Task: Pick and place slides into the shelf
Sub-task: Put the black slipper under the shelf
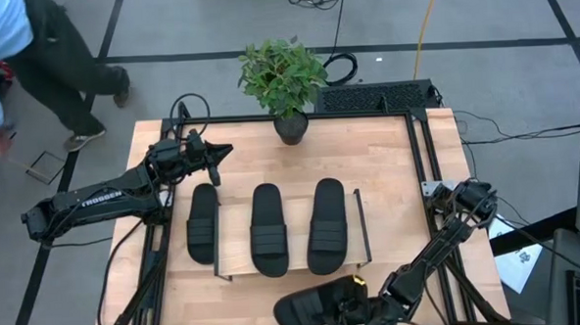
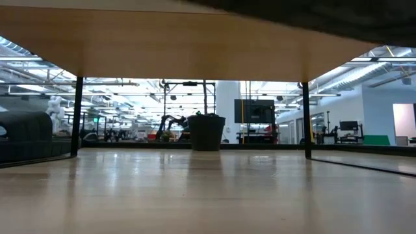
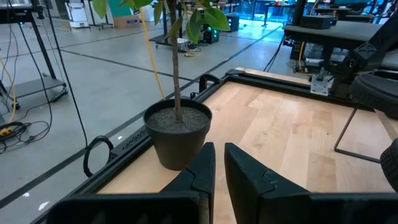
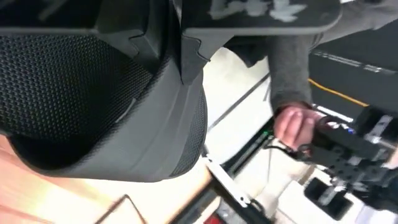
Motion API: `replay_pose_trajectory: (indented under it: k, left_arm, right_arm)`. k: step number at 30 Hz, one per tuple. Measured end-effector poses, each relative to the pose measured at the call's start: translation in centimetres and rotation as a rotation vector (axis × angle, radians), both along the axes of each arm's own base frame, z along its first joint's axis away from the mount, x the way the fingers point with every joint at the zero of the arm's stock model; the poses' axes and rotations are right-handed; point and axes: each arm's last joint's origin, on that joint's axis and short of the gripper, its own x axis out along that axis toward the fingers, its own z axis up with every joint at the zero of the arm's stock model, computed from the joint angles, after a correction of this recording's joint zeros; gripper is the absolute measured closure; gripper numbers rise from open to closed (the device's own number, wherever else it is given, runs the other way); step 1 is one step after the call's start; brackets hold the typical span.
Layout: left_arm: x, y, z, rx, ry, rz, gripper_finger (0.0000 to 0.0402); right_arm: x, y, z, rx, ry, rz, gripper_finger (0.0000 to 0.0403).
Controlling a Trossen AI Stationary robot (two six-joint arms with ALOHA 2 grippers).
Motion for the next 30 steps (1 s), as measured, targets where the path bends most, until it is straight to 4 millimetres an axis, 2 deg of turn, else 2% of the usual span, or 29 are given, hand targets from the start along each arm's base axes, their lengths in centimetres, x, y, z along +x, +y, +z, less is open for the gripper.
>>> replay_pose_trajectory:
  k: [12, 21, 30]
  left_arm:
    - [0.0, 0.0, 0.0, 0.003, 0.001, 0.000, 0.0366]
    - [0.0, 0.0, 0.0, 0.005, 0.002, -0.001, 0.0366]
    - [0.0, 0.0, 0.1, 0.008, -0.004, 0.000, 0.0366]
  right_arm:
    - [-0.4, -0.6, -1.0, 0.047, 0.086, -0.081, 0.0403]
    - [-1.5, -2.1, -3.9, 0.078, 0.073, -0.164, 0.0403]
    - [-1.5, -3.1, -5.0, 0.089, 0.060, -0.160, 0.0402]
